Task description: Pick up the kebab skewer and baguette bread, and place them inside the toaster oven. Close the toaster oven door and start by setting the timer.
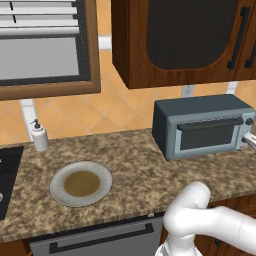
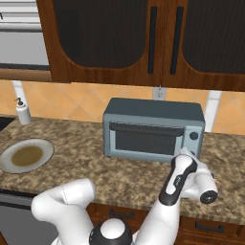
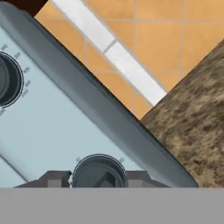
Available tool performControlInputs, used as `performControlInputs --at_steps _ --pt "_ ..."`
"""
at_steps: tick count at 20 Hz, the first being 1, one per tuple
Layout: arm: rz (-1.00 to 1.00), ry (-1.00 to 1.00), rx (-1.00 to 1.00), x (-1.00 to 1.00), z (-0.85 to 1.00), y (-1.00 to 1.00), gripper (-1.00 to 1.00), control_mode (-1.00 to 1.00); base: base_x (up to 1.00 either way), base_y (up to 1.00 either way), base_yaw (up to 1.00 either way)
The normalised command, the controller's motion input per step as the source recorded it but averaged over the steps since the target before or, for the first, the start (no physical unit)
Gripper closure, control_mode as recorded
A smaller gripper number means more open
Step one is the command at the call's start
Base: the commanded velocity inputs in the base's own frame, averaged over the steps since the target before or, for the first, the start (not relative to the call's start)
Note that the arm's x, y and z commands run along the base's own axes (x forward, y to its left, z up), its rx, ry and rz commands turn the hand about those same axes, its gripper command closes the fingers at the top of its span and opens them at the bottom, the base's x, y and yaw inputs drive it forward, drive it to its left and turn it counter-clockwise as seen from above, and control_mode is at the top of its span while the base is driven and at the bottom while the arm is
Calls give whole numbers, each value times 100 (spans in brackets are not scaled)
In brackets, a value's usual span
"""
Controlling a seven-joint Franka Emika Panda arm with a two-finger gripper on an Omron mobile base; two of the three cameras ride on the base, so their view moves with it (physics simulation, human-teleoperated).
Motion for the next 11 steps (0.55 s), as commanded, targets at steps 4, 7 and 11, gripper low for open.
performControlInputs --at_steps 4,7,11 --pt "0 -2 26 0 -10 -8 100 -100 0 0 0" --pt "0 -3 25 0 -11 -5 100 -100 0 0 0" --pt "0 -3 25 0 -10 -3 100 -100 0 0 0"
